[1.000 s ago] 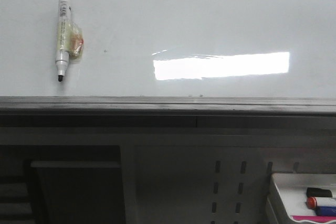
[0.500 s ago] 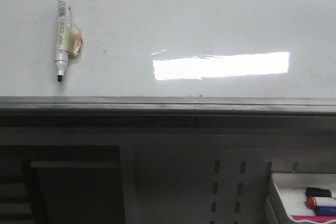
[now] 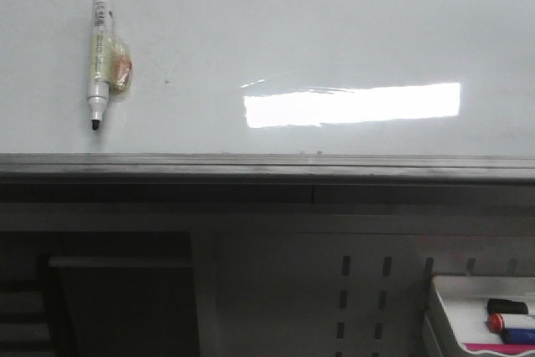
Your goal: Write number 4 on whiteboard
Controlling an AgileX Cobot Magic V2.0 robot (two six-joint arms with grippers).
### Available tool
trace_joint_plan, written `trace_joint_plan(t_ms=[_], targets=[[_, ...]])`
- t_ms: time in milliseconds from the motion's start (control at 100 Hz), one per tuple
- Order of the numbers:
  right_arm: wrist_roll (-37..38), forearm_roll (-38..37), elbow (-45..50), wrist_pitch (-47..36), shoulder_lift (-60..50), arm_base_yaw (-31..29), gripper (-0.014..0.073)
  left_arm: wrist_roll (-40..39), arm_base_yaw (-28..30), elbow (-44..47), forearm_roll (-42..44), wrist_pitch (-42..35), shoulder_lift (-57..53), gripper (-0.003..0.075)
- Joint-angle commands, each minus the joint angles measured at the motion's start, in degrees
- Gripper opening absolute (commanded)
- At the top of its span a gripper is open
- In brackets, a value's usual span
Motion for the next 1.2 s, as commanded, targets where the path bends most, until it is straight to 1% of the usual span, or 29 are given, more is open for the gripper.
trace_joint_plan(t_ms=[0, 70, 140, 320, 380, 520, 590, 710, 890, 1040, 1140, 1190], targets=[[-0.23, 0.29, -2.24, -3.68, 0.84, -0.35, -0.0064, -0.58, -0.54, -0.77, -4.06, -12.21, 2.99, 0.0482], [-0.23, 0.29, -2.24, -2.50, 0.84, -0.35, -0.0064, -0.58, -1.78, -0.77, -3.17, -14.40, 5.75, 0.0470], [-0.23, 0.29, -2.24, -0.66, 0.84, -0.35, -0.0064, -0.58, -4.57, -1.20, -3.17, -15.77, 9.39, 0.0456], [-0.23, 0.29, -2.24, -0.37, 0.84, -0.35, -0.0064, -0.58, -17.67, -3.36, -3.17, -22.78, 21.26, 0.0455], [-0.23, 0.29, -2.24, -0.37, 0.84, -0.35, -0.0064, -0.58, -21.81, -4.30, -5.46, -25.49, 25.33, 0.0452], [-0.23, 0.29, -2.24, -0.45, 0.84, -0.35, -0.0064, -0.58, -27.83, -6.69, -8.47, -30.83, 35.82, 0.0452], [-0.23, 0.29, -2.24, -0.45, 0.84, -0.35, -0.0064, -0.58, -29.55, -8.29, -9.59, -32.72, 40.66, 0.0452], [-0.23, 0.29, -2.24, -0.45, 0.84, -0.35, -0.0064, -0.58, -30.89, -10.96, -10.21, -34.58, 47.26, 0.0452], [-0.23, 0.29, -2.24, -0.49, 0.84, -0.35, -0.0064, -0.58, -32.53, -14.09, -12.19, -34.47, 52.24, 0.0452], [-0.23, 0.29, -2.24, -0.59, 0.84, -0.35, -0.0064, -0.58, -33.04, -14.85, -20.58, -32.90, 54.00, 0.0444], [-0.23, 0.29, -2.24, -0.71, 0.84, -0.35, -0.0064, -0.58, -33.04, -14.85, -22.06, -32.60, 54.21, 0.0400], [-0.23, 0.29, -2.24, -0.71, 0.84, -0.35, -0.0064, -0.58, -33.04, -14.85, -22.06, -32.42, 54.21, 0.0323]])
